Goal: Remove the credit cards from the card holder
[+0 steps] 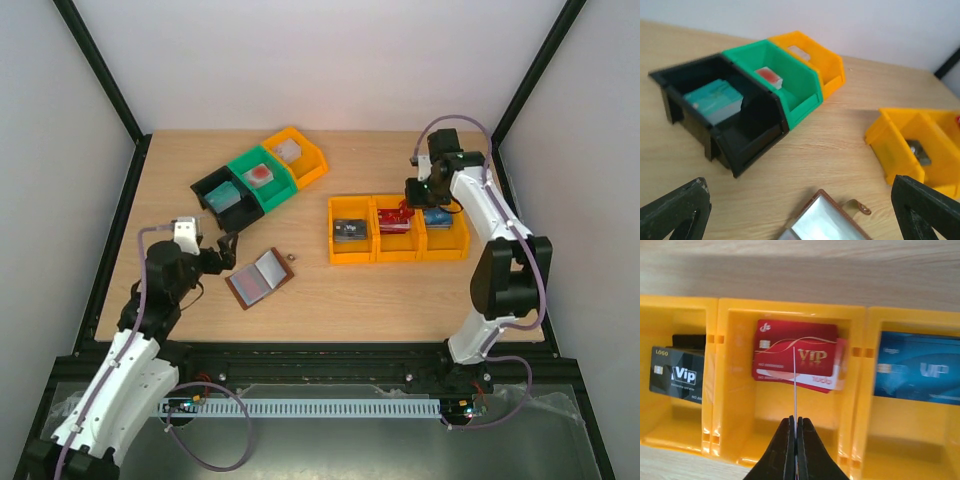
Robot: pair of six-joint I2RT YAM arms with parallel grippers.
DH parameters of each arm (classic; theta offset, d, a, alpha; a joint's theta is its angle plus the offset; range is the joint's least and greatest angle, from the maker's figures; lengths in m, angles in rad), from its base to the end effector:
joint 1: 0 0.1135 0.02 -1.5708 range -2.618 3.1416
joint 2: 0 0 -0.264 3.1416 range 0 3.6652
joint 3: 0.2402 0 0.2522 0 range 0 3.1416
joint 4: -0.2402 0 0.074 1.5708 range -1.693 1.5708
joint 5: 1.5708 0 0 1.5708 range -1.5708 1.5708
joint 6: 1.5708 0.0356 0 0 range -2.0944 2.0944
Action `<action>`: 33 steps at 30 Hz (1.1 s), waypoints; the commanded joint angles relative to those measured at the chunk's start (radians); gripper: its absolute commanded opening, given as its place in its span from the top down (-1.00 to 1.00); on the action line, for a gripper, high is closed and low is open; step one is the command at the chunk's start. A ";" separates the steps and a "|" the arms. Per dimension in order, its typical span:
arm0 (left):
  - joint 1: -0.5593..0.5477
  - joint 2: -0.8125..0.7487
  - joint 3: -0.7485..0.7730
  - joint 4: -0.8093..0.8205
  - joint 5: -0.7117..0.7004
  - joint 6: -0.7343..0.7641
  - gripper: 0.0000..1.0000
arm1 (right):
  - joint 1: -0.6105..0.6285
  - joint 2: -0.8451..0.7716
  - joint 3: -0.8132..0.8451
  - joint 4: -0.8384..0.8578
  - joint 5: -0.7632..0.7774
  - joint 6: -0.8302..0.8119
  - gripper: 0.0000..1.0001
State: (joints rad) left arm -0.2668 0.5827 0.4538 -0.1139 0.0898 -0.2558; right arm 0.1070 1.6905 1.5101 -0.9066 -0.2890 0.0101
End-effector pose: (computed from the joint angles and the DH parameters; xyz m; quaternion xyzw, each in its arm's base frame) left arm 0.1501 -0.0443 0.2605 0.0320 0.7866 -0.1932 0.5856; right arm 0.3505 0.0478 0.2950 -0.0810 0.9580 0.1534 0.2285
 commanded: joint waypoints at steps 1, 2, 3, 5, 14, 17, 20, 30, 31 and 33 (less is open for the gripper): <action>0.081 -0.023 -0.066 -0.019 0.016 -0.359 -0.99 | 0.003 0.073 0.015 -0.032 -0.138 -0.042 0.97; 0.104 -0.026 -0.080 -0.031 0.020 -0.405 -0.99 | 0.003 0.083 0.017 -0.026 -0.145 -0.039 0.97; 0.124 -0.029 -0.095 -0.040 0.028 -0.443 -0.99 | 0.002 0.096 0.022 -0.023 -0.161 -0.035 0.97; 0.164 -0.032 -0.123 -0.052 0.047 -0.502 -0.99 | 0.003 0.123 0.027 -0.012 -0.204 -0.035 0.97; 0.234 -0.033 -0.163 -0.062 0.083 -0.551 -0.99 | 0.003 0.207 0.031 0.075 -0.307 -0.018 0.97; 0.238 -0.030 -0.164 -0.059 0.086 -0.552 -0.99 | 0.003 0.225 0.039 0.102 -0.291 -0.001 0.97; 0.239 -0.030 -0.164 -0.064 0.088 -0.550 -0.99 | 0.001 0.243 0.060 0.110 -0.251 0.014 0.97; 0.247 -0.031 -0.184 -0.073 0.096 -0.571 -0.99 | -0.024 0.238 0.067 0.147 -0.223 0.038 0.97; 0.248 -0.031 -0.184 -0.074 0.096 -0.571 -0.99 | -0.024 0.243 0.066 0.140 -0.209 0.036 0.95; 0.248 -0.031 -0.183 -0.075 0.096 -0.570 -0.99 | -0.024 0.251 0.065 0.138 -0.184 0.034 0.91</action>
State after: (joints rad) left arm -0.0269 0.5575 0.2852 -0.1761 0.1699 -0.8135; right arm 0.0906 1.9209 1.5513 -0.7780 -0.5327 0.0349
